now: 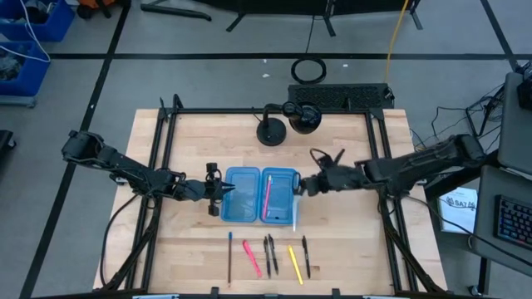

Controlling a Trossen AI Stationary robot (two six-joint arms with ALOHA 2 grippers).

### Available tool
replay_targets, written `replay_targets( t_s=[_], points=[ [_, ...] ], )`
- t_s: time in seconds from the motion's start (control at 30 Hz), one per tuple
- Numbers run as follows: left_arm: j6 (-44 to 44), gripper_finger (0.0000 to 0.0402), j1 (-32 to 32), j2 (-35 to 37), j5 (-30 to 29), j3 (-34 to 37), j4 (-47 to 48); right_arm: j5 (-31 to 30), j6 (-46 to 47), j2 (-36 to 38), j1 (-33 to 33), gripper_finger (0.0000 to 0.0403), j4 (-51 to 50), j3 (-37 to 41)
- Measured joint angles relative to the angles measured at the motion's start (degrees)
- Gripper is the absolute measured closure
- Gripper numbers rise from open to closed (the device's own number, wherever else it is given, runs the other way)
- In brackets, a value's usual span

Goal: Pick & place school supplies into a supply box
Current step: Put the black scissors into the blue supply box

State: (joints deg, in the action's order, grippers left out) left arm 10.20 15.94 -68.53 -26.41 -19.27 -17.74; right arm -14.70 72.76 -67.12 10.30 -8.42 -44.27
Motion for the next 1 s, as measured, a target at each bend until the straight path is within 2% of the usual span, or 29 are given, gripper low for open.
replay_targets(
  t_s=[0.3,0.5,0.7,1.0],
  points=[
    [0.5,0.0364,0.0,0.0,1.0,0.0,0.0,12.4,-8.6,-9.1,-12.4,0.0382,8.6,0.0],
    [0.6,0.0364,0.0,0.0,1.0,0.0,0.1,17.8,-9.5,-16.6,-15.6,0.0382,16.9,-0.1],
    [1.3,0.0364,0.0,0.0,1.2,0.0,0.2,20.7,-9.1,-20.7,-17.1,0.0382,16.8,-1.3],
    [1.3,0.0364,0.0,0.0,1.5,0.0,0.2,21.0,-10.5,-21.7,-19.3,0.0382,13.8,-1.5]
  ],
)
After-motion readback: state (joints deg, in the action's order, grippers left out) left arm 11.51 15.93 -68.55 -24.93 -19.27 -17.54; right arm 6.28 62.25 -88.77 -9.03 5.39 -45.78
